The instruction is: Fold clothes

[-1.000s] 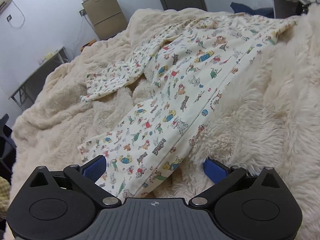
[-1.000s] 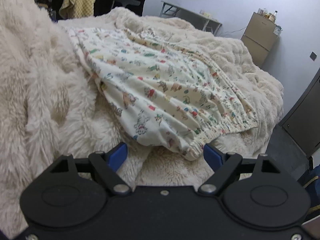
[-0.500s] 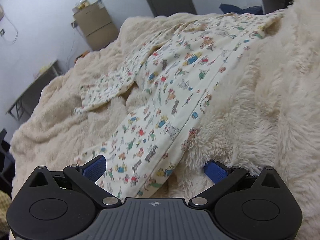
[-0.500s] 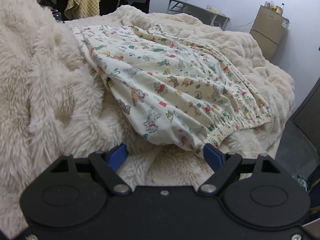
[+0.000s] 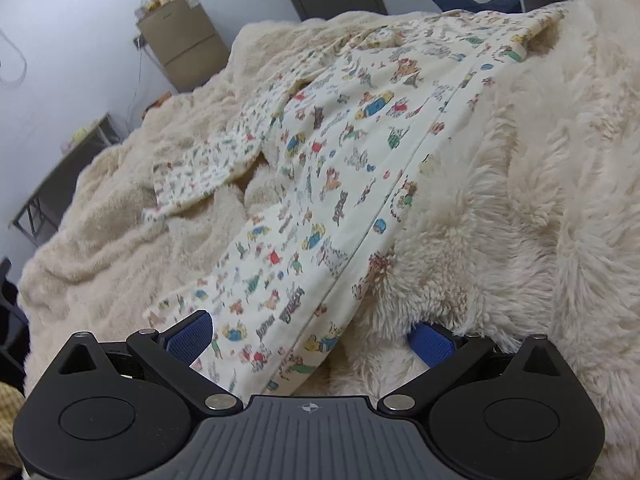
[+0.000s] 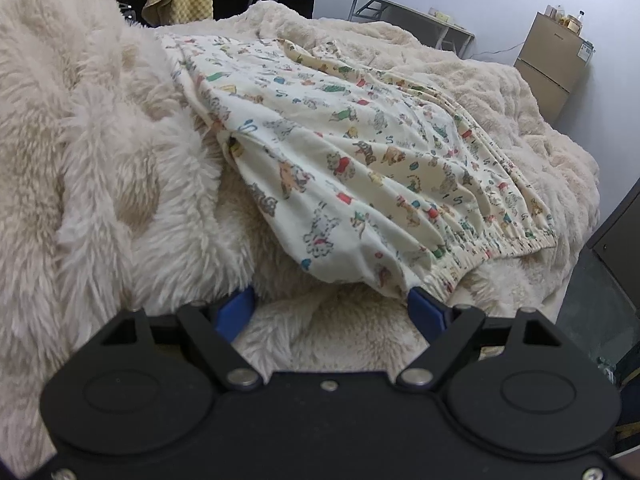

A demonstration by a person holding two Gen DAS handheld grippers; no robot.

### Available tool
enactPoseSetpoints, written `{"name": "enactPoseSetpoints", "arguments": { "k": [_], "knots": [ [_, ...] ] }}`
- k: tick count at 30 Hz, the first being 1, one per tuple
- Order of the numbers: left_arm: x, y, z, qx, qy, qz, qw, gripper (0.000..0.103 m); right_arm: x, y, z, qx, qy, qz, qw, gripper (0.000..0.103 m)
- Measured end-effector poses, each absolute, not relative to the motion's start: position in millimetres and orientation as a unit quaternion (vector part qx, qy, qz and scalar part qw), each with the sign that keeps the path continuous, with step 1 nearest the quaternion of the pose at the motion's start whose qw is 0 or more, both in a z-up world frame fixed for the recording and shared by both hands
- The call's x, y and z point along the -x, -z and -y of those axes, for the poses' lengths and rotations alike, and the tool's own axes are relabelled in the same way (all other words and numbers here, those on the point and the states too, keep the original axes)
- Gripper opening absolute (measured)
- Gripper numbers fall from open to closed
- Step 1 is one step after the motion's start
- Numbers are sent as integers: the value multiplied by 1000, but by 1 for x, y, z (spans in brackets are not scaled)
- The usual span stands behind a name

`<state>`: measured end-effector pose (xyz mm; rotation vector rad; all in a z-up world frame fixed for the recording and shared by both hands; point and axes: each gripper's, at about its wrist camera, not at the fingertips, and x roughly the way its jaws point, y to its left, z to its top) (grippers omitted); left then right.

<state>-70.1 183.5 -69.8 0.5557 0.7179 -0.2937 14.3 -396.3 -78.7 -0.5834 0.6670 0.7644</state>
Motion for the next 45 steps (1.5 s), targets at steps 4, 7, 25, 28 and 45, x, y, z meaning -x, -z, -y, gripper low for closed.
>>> {"name": "enactPoseSetpoints", "arguments": {
  "k": [4, 7, 25, 28, 45],
  "knots": [
    [75, 71, -180, -281, 141, -330, 890, 103, -13, 79, 396, 278, -360, -313, 833, 83],
    [75, 71, -179, -284, 142, -329, 889, 103, -12, 80, 395, 281, -360, -313, 833, 83],
    [73, 72, -178, -282, 141, -334, 888, 103, -11, 81, 392, 290, -359, -307, 832, 83],
    [73, 72, -178, -283, 141, -334, 888, 103, -11, 81, 392, 290, -359, -307, 832, 83],
    [80, 73, -176, -306, 153, -292, 893, 101, -2, 75, 393, 368, -325, -219, 844, 83]
  ]
}}
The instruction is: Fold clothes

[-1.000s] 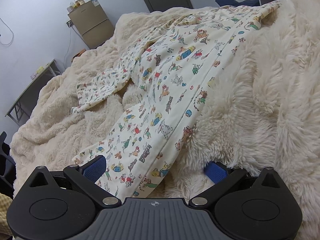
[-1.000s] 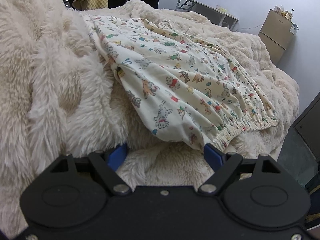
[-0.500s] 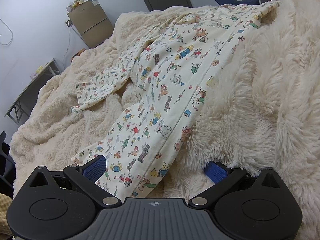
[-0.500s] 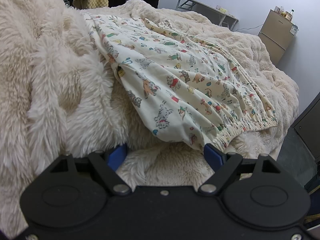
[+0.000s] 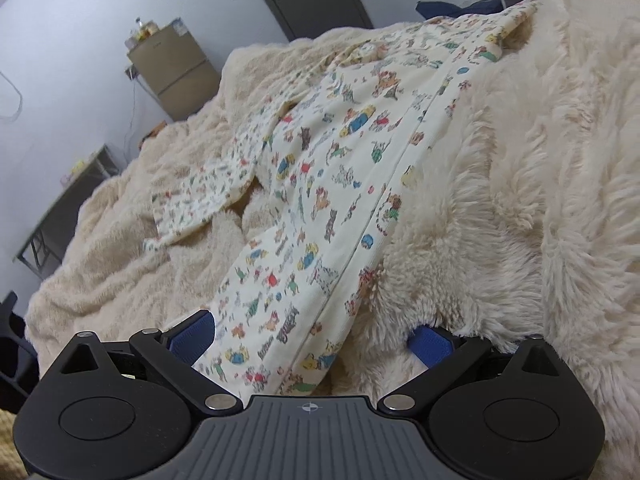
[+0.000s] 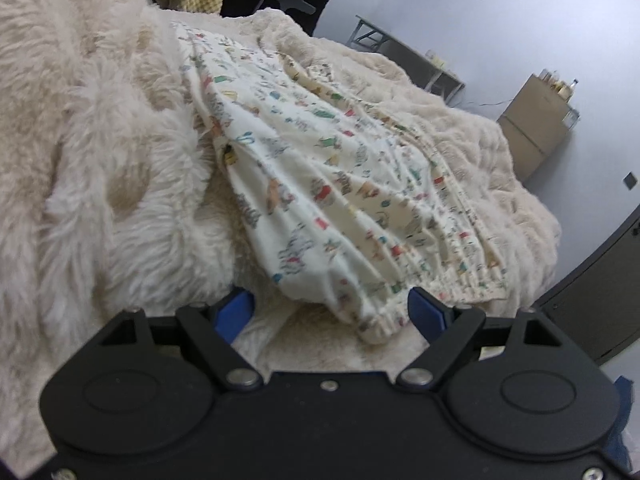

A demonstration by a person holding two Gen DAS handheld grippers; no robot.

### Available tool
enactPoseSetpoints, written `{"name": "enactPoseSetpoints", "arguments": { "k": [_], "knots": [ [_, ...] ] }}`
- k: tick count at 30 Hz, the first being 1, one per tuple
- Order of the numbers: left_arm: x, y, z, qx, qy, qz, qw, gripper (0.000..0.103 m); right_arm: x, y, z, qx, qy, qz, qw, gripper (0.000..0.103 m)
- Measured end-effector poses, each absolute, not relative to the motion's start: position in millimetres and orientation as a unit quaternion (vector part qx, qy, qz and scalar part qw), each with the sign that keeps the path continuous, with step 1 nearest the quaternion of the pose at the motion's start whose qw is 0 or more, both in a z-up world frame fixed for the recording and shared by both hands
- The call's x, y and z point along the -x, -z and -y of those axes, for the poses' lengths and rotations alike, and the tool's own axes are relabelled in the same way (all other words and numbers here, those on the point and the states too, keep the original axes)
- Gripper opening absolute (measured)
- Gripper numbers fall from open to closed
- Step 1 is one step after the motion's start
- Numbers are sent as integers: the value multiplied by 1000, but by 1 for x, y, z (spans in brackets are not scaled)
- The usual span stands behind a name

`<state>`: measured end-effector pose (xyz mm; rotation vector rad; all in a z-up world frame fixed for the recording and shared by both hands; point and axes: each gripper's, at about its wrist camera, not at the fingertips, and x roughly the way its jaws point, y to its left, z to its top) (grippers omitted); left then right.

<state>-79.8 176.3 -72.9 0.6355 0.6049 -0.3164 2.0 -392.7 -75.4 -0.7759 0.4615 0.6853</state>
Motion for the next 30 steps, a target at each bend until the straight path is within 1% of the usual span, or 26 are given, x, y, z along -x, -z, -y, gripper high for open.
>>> {"name": "enactPoseSetpoints", "arguments": {
  "k": [4, 7, 11, 13, 14, 16, 18, 20, 21, 22, 23, 24, 25, 26, 27, 28, 30],
  "knots": [
    [84, 74, -183, -295, 149, -268, 905, 102, 0, 75, 389, 378, -327, -199, 843, 83],
    [86, 76, -188, -287, 149, -262, 910, 102, -1, 86, 377, 402, -335, -189, 831, 83],
    [93, 73, -194, -313, 143, -252, 905, 102, -7, 96, 363, 426, -319, -175, 829, 85],
    [96, 74, -195, -343, 130, -239, 899, 101, -10, 95, 360, 427, -305, -159, 836, 85],
    [96, 76, -194, -352, 126, -238, 896, 100, -11, 96, 359, 426, -300, -154, 840, 86],
    [91, 86, -188, -375, 125, -245, 885, 95, -15, 99, 357, 420, -294, -150, 845, 90],
    [82, 100, -179, -396, 127, -247, 875, 92, -17, 105, 356, 420, -295, -151, 845, 90],
    [74, 108, -174, -399, 130, -249, 873, 86, -19, 110, 357, 418, -298, -149, 845, 89],
    [68, 113, -171, -401, 135, -253, 870, 80, -20, 110, 358, 416, -300, -150, 845, 86],
    [64, 116, -169, -403, 139, -257, 867, 68, -20, 109, 360, 413, -304, -154, 844, 76],
    [61, 117, -170, -403, 139, -263, 866, 59, -21, 107, 363, 411, -310, -161, 842, 69],
    [55, 119, -173, -403, 135, -275, 862, 41, -20, 104, 365, 411, -316, -166, 839, 56],
    [52, 121, -177, -403, 135, -287, 858, 26, -18, 103, 366, 412, -317, -169, 837, 42],
    [50, 122, -179, -403, 136, -297, 855, 18, -17, 102, 367, 415, -317, -170, 836, 33],
    [50, 123, -181, -402, 138, -301, 853, 7, -16, 101, 367, 417, -317, -171, 835, 19],
    [51, 122, -186, -400, 143, -310, 851, 6, -14, 100, 368, 420, -316, -171, 833, 17],
    [57, 115, -194, -391, 138, -303, 858, 3, -11, 97, 370, 422, -316, -170, 833, 15]
  ]
}}
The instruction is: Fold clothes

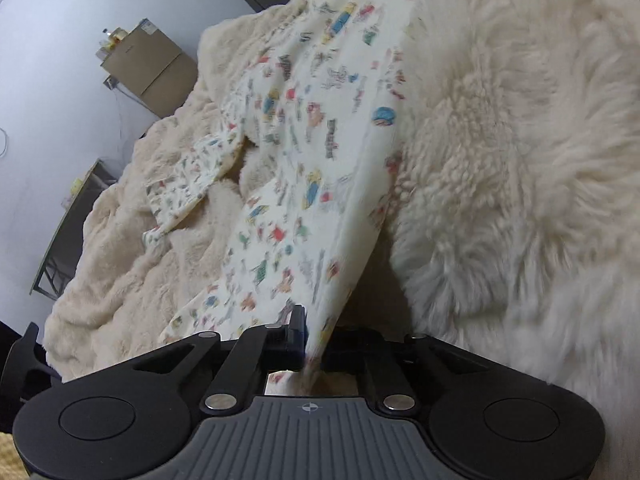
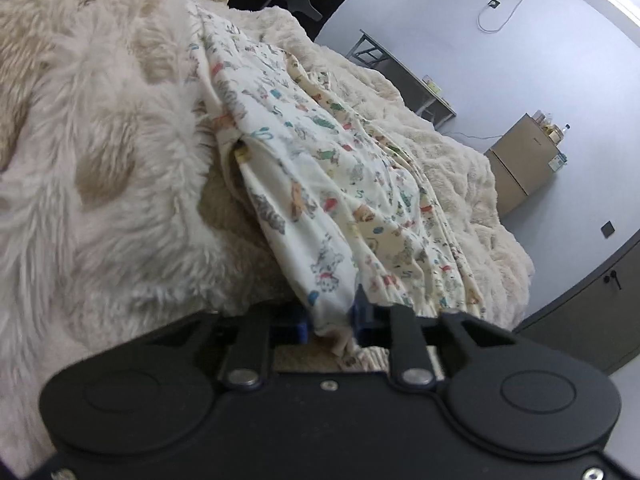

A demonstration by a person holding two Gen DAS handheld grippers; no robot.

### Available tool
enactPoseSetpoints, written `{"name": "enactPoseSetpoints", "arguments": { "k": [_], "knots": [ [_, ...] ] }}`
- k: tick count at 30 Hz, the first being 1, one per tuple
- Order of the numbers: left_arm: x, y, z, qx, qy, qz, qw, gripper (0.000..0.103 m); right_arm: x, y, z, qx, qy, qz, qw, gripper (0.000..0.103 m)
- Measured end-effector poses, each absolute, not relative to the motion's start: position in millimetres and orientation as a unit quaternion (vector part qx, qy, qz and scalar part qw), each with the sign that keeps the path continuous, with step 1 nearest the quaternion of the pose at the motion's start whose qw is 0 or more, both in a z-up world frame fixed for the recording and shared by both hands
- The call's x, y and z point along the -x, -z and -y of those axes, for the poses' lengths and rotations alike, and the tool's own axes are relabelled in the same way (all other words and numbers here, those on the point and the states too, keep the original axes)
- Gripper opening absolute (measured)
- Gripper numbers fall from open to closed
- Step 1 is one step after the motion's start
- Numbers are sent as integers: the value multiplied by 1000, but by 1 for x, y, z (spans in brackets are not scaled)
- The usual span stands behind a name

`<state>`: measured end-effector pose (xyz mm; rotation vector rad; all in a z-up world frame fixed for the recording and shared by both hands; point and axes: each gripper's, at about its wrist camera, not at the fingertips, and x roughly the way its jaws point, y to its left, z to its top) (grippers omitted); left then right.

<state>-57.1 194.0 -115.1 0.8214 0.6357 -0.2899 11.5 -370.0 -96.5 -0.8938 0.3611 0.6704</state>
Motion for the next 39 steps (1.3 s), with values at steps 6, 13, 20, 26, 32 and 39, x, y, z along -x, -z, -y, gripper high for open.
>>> {"name": "enactPoseSetpoints", "arguments": {
  "k": [6, 13, 20, 26, 32, 39],
  "knots": [
    [71, 82, -206, -406, 67, -220, 884, 3, -4, 81, 379, 416, -305, -152, 843, 12],
    [77, 83, -203, -438, 21, -192, 878, 6, -3, 81, 378, 422, -307, -160, 838, 12],
    [82, 102, -199, -426, 69, -229, 873, 28, 7, 82, 377, 414, -323, -144, 839, 40],
    [78, 91, -212, -373, 44, -221, 900, 5, 5, 72, 382, 391, -322, -136, 852, 11],
    [70, 67, -221, -352, 11, -196, 915, 5, 4, 58, 392, 357, -315, -98, 874, 10],
    [-10, 9, -236, -351, 33, -186, 917, 5, -45, 23, 410, 305, -326, -75, 892, 7]
  ]
}}
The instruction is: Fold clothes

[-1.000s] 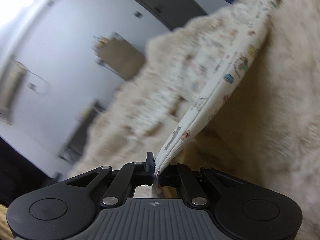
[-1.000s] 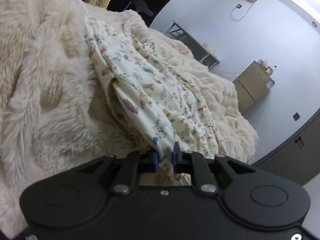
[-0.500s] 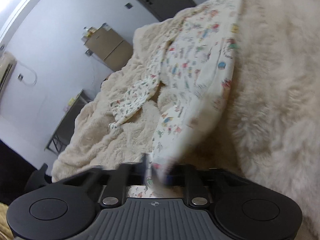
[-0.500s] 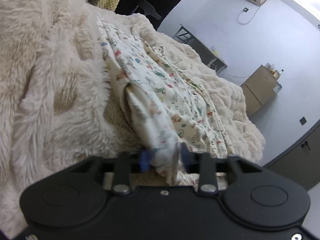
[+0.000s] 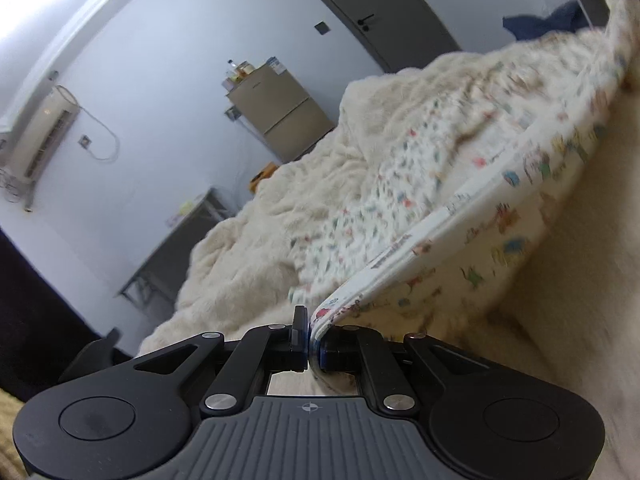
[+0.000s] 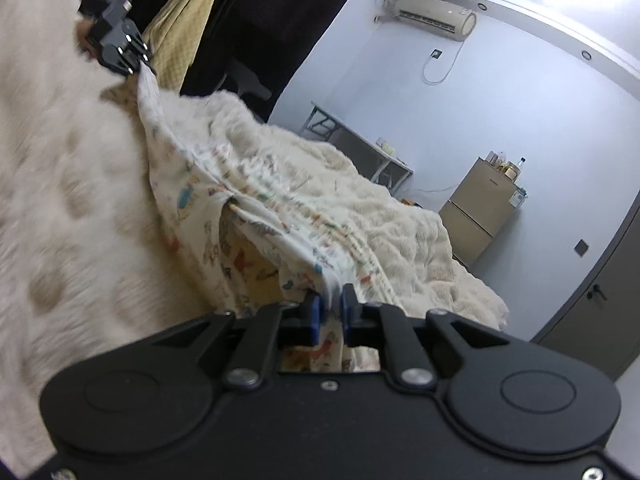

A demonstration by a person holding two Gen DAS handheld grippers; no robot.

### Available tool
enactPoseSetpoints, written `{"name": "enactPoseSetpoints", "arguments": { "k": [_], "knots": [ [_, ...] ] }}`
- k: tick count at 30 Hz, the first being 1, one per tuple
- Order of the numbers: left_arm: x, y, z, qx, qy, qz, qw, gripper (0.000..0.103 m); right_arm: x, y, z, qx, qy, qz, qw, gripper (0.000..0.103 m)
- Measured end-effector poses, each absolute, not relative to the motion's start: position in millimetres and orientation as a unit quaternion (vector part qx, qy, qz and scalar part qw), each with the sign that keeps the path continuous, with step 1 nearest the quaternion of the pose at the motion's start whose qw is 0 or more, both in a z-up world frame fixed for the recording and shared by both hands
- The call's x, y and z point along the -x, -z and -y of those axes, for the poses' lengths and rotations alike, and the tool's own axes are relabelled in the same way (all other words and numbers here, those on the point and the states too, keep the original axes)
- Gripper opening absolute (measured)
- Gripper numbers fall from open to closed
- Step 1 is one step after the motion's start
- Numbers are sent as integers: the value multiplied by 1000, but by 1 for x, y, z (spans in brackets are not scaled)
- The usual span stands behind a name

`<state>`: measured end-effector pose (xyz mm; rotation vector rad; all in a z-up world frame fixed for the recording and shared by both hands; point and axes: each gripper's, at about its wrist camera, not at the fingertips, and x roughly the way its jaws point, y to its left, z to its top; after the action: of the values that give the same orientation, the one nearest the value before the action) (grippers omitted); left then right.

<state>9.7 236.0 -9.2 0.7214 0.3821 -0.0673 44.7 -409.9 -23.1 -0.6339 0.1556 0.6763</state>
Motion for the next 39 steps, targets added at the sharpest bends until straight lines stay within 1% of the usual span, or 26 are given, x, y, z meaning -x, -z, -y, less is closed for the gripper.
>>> {"name": "enactPoseSetpoints", "arguments": {
  "k": [4, 6, 15, 20, 22, 24, 26, 27, 29, 30, 31, 32, 33, 34, 35, 36, 37, 38, 39],
  "knots": [
    [-71, -18, -235, -375, 57, -186, 906, 5, -79, 5, 424, 262, -331, -71, 904, 6],
    [-90, -24, -236, -383, 64, -191, 902, 5, -89, 2, 432, 244, -326, -64, 911, 6],
    [-172, -21, -247, -404, 112, -248, 873, 5, -133, -2, 446, 196, -305, -58, 930, 4],
    [-216, -37, -248, -426, 140, -268, 853, 6, -165, -13, 447, 174, -295, -52, 938, 4],
    [-251, -47, -244, -439, 152, -273, 842, 6, -196, -16, 449, 173, -277, -82, 941, 3],
    [-311, -46, -232, -456, 171, -287, 825, 6, -234, -12, 450, 175, -254, -118, 944, 3],
    [-363, -38, -222, -452, 189, -311, 815, 5, -265, -4, 453, 160, -239, -150, 946, 3],
    [-375, -29, -220, -449, 193, -322, 811, 7, -284, 5, 453, 152, -232, -173, 945, 3],
    [-445, 21, -207, -437, 205, -380, 789, 26, -321, 31, 450, 161, -197, -224, 941, 4],
    [-460, 37, -205, -429, 196, -396, 788, 44, -340, 49, 448, 162, -175, -263, 935, 6],
    [-474, 54, -204, -420, 187, -412, 787, 56, -357, 67, 446, 163, -157, -302, 926, 5],
    [-487, 71, -203, -410, 178, -429, 785, 57, -366, 80, 445, 163, -149, -328, 918, 5],
    [-497, 88, -204, -397, 168, -447, 784, 57, -371, 86, 445, 156, -139, -340, 917, 11],
    [-500, 96, -205, -386, 164, -454, 787, 65, -372, 87, 448, 144, -128, -342, 920, 21],
    [-500, 98, -209, -375, 157, -452, 794, 72, -372, 87, 450, 131, -116, -343, 923, 27],
    [-497, 96, -215, -369, 145, -446, 803, 85, -373, 88, 453, 118, -105, -345, 925, 38],
    [-491, 90, -225, -362, 135, -441, 810, 89, -373, 86, 456, 102, -97, -348, 927, 44],
    [-480, 79, -244, -342, 127, -443, 819, 90, -374, 83, 460, 89, -96, -350, 927, 44],
    [-476, 73, -252, -328, 126, -448, 822, 94, -375, 80, 459, 89, -99, -350, 927, 44]
  ]
}}
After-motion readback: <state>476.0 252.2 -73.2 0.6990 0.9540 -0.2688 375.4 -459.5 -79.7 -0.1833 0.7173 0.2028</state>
